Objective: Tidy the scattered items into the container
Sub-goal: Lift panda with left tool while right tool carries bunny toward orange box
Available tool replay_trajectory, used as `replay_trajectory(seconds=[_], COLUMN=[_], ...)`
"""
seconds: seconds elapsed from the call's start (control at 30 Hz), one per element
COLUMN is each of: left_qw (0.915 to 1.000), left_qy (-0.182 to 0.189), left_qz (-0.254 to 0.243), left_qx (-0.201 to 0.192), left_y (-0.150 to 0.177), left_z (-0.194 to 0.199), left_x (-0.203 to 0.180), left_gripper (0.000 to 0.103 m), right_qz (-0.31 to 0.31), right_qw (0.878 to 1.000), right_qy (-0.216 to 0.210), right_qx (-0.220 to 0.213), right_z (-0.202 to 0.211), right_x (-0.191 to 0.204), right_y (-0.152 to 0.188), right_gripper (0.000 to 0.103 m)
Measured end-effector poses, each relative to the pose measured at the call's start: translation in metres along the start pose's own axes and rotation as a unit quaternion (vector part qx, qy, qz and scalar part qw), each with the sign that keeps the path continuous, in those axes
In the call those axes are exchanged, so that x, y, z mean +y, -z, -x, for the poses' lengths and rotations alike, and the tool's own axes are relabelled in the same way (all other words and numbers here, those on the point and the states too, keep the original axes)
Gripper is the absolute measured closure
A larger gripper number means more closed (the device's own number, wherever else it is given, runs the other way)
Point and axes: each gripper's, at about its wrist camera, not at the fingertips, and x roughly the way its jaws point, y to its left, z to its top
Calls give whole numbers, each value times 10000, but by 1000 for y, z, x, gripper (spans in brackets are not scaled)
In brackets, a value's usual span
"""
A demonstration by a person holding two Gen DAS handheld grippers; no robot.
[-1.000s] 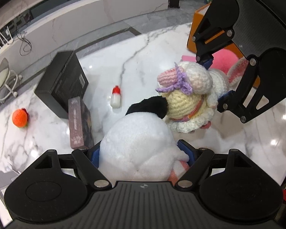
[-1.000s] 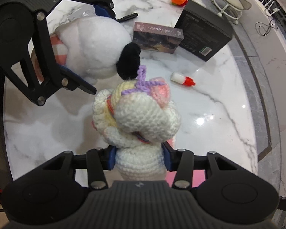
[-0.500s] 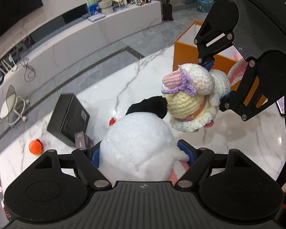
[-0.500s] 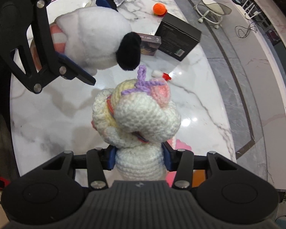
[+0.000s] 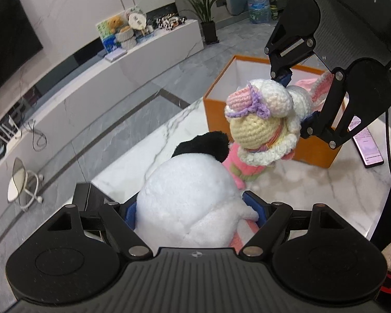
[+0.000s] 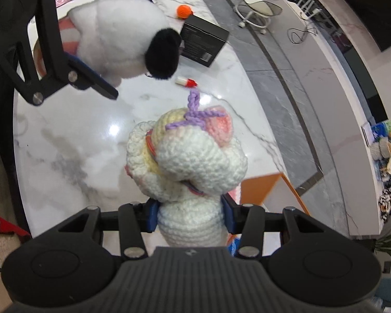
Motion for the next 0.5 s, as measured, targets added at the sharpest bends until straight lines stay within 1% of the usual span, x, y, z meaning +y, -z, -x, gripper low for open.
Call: replay_trajectory(seconds=[0.5], left_qw=[9986], left_qy=[-64], left_qz=[-432], left_qx=[-313], left_y=[-46], left_z=[16], left_x=[-44], left_gripper=[10], right_qz=[-167], right_qw=[9994], right_qy=[315], right_qx=[2], right_z=[38], right_x=[-10], right_y=[47], right_gripper=[53])
